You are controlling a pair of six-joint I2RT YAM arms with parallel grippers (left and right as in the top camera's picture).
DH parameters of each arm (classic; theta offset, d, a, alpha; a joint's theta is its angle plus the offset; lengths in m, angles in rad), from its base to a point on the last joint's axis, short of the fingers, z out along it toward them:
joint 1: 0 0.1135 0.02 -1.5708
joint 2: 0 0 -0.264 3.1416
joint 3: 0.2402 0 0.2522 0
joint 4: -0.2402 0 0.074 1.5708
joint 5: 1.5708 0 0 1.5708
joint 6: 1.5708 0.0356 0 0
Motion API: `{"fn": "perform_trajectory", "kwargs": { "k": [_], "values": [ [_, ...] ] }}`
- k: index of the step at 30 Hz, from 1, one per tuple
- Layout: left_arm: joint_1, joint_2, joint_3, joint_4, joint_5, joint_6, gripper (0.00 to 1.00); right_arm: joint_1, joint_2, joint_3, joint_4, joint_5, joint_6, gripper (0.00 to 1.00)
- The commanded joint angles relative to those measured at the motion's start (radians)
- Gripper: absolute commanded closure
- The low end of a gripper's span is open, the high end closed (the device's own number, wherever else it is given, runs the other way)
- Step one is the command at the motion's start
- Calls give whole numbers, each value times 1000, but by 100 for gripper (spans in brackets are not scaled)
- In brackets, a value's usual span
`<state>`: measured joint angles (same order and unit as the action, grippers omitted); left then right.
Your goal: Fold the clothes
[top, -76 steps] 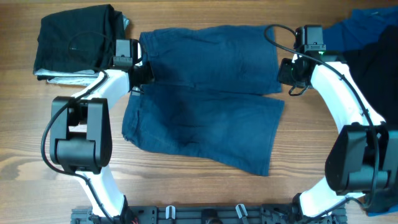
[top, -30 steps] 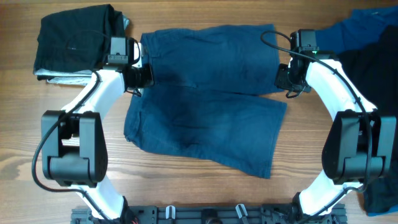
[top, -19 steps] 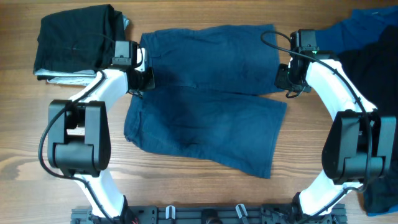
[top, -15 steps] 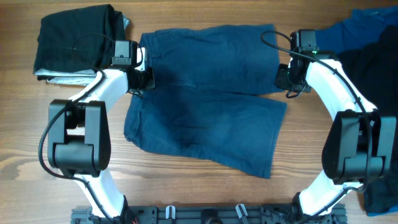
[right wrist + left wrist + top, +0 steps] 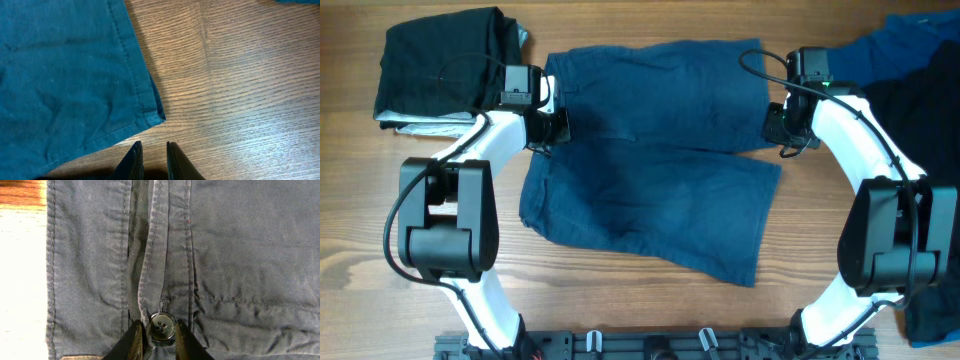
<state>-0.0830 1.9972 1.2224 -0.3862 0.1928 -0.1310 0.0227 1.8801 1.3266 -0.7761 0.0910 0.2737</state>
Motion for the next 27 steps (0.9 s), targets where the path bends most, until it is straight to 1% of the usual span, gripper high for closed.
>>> {"fn": "perform_trajectory", "kwargs": {
  "k": [1, 7, 11, 16, 17, 18, 20, 27],
  "values": [
    [-3, 35, -5, -8, -6, 19, 83, 2, 14, 6, -3, 21, -12, 83],
    [-3, -31, -5, -14, -6, 19, 84, 2, 14, 6, -3, 21, -12, 83],
    [-5, -34, -5, -18, -6, 19, 81, 2, 14, 6, -7, 21, -12, 83],
    [-5, -33, -7, -16, -8, 19, 82, 2, 14, 6, -8, 21, -11, 83],
    [-5, -31, -7, -18, -11, 19, 84, 2, 14, 6, -10, 21, -11, 83],
    [-5, -28, -7, -18, -15, 19, 89, 2, 14, 6, -10, 21, -12, 83],
    [-5, -28, -7, -18, -31, 19, 95, 2, 14, 6, -10, 21, -12, 83],
    [-5, -29, -5, -14, -56, 18, 96, 2, 14, 6, -10, 21, -12, 83]
  ]
}}
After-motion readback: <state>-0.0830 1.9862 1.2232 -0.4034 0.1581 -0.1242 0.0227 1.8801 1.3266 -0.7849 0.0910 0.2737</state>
